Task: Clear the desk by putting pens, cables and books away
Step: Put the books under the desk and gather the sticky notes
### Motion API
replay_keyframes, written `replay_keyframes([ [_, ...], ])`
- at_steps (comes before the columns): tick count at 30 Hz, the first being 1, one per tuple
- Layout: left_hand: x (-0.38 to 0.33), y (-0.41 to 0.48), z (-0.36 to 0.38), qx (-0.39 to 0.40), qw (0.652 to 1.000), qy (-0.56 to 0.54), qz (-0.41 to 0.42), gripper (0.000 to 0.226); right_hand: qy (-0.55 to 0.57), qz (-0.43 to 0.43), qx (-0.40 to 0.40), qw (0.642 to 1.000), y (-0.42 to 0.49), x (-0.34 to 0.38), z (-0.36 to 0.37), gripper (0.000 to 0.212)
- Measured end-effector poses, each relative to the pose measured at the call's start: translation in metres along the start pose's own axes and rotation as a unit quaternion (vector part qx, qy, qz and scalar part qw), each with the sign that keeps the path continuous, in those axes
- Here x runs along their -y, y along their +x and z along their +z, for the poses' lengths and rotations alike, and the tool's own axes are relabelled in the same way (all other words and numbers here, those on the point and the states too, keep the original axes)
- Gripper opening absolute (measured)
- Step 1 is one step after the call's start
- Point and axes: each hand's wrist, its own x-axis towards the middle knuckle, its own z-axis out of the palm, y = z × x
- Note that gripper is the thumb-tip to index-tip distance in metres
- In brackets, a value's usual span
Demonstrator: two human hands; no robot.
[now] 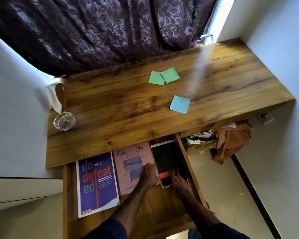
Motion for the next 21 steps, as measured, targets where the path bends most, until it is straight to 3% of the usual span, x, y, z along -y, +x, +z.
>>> replay_keyframes([
  [12, 0.009, 0.001, 0.004, -0.020, 0.999, -0.006, 0.026, 0.060, -0.040, -0.031, -0.003, 0.999, 0.024, 0.002, -0.023, 0.083],
  [21, 0.004, -0.016, -0.013, -0.087, 0.995, -0.042, 0.041, 0.053, 0.093, -0.074, -0.051, 0.992, 0.005, -0.008, -0.053, 0.079],
])
